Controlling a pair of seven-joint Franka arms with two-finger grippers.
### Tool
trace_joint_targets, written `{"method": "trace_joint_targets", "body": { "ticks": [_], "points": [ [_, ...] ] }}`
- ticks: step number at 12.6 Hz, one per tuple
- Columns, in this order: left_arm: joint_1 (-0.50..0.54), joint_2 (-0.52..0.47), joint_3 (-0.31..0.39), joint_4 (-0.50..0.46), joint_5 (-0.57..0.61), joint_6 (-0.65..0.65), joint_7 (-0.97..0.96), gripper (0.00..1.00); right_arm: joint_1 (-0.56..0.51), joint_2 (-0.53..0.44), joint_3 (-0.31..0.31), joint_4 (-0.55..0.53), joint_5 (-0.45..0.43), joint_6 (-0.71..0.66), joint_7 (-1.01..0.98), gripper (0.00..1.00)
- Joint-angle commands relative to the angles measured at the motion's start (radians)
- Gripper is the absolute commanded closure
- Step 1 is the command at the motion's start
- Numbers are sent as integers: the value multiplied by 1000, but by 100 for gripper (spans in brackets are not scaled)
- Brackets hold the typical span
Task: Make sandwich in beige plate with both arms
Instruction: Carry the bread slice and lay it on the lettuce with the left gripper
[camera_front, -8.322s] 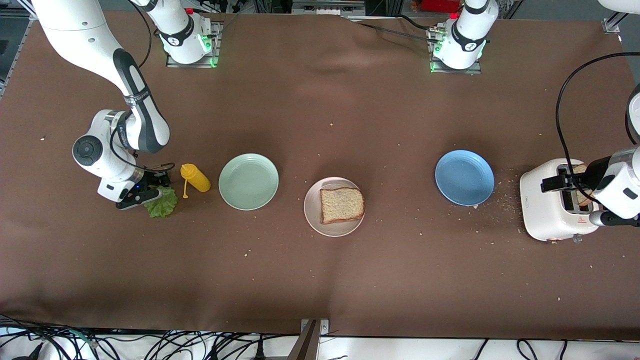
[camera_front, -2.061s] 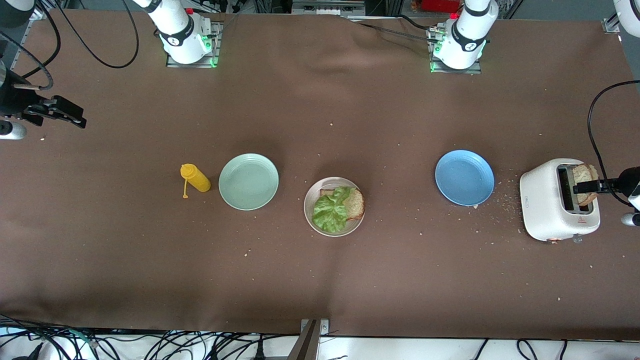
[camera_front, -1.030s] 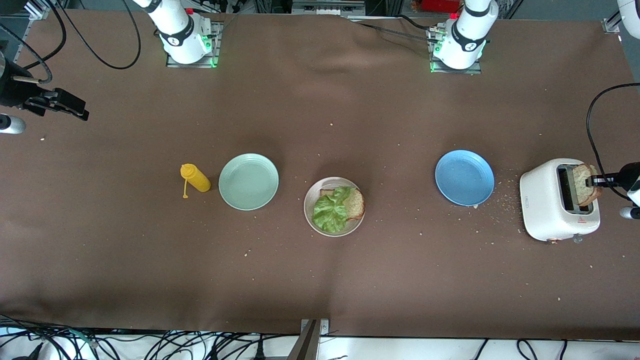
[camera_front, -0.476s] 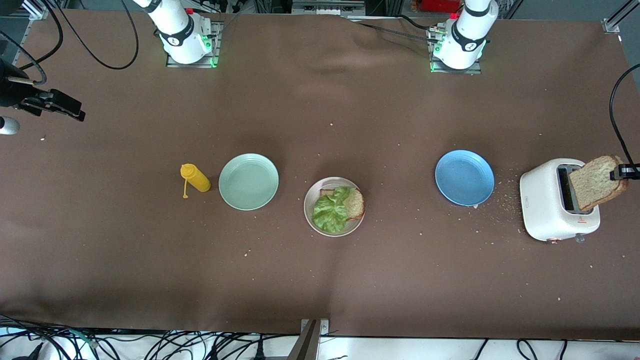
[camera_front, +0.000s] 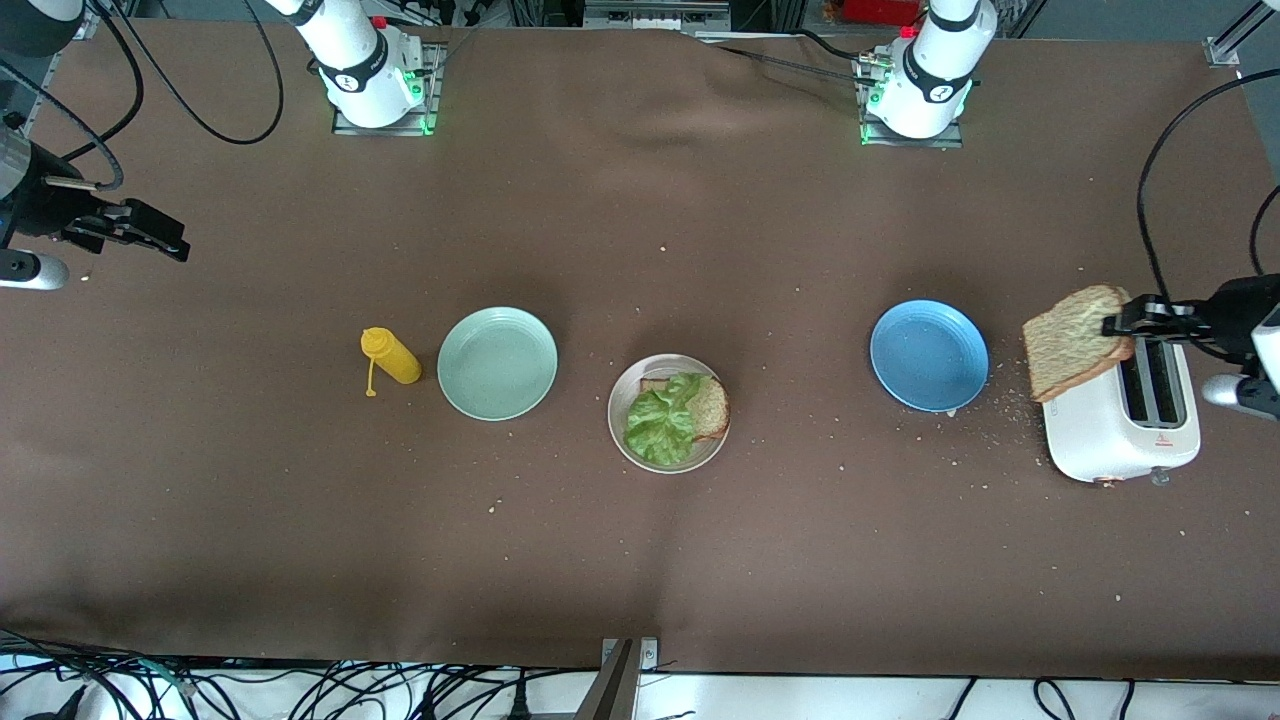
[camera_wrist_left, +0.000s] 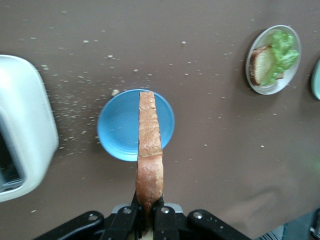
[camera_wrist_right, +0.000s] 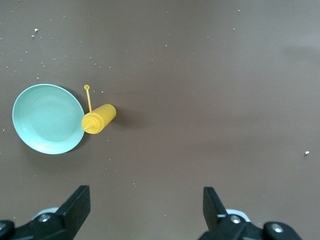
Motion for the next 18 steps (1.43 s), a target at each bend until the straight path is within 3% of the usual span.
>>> {"method": "trace_joint_targets", "body": {
  "ticks": [1,5,11,15,18],
  "points": [
    [-107,55,10,-15,-143,-5,-95,100,-2,10,9,28,12,-3,13,0],
    [-178,192,11,-9,-464,10,-167,100,-7,10,5,28,12,-3,17,0],
    [-350,302,5,-21,-598,293,-259,100,-14,-3,-40,20,16,-24,2,0],
    [-400,331,2,-22,-716,396,-330,100,-14,-57,-64,-35,18,-23,-13,0],
    [-445,347,-3,-45,-719,468,-336,100,-14,-71,-61,-49,16,-15,-13,0]
  ]
}}
